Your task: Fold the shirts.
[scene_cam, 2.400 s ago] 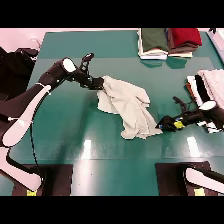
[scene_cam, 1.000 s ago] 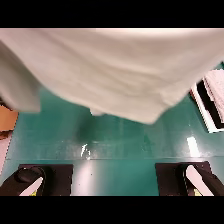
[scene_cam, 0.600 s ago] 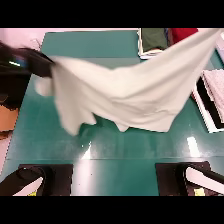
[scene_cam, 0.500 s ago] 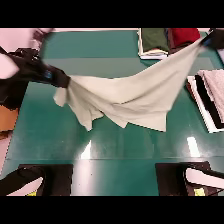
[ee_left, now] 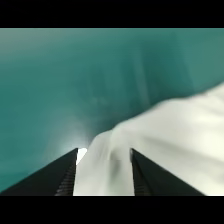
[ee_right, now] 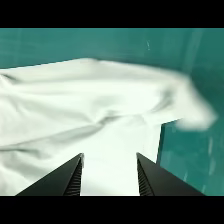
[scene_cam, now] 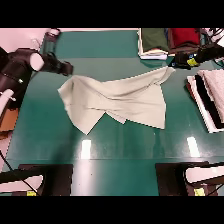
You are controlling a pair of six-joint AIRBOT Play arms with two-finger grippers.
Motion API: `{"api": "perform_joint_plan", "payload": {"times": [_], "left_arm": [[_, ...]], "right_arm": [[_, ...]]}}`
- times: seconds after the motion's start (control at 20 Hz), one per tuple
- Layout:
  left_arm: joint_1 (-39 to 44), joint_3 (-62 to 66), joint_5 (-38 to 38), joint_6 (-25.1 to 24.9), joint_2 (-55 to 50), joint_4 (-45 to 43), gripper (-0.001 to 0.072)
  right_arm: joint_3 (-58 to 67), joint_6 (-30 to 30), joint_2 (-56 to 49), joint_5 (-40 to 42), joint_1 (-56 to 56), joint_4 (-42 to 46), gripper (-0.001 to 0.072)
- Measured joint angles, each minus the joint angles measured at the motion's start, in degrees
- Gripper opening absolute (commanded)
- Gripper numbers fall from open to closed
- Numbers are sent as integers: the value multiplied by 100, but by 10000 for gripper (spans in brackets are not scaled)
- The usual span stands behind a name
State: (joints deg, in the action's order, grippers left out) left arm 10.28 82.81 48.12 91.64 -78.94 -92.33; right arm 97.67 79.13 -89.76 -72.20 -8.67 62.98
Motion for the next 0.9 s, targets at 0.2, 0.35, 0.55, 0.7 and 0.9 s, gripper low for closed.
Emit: {"api": "perform_joint_plan", "payload": {"times": [0.2, 0.35, 0.55, 0.7, 0.9], "left_arm": [[-885, 92, 708, 146, -66, 599, 406], [-1381, -367, 1244, -28, -81, 1115, 407], [-1906, -1316, 1530, -212, -81, 1665, 408], [-2140, -2009, 1587, -487, -81, 2111, 407], [-2243, -2566, 1390, -837, -79, 2841, 406]], "right_arm": [[-192, -109, 227, -363, -249, -334, 388], [-686, -238, 636, -474, -291, -426, 388], [-1488, -352, 1241, -407, -149, -483, 383], [-1934, -396, 1582, -205, 59, -496, 379], [-2127, -417, 1773, -20, 332, -498, 379]]}}
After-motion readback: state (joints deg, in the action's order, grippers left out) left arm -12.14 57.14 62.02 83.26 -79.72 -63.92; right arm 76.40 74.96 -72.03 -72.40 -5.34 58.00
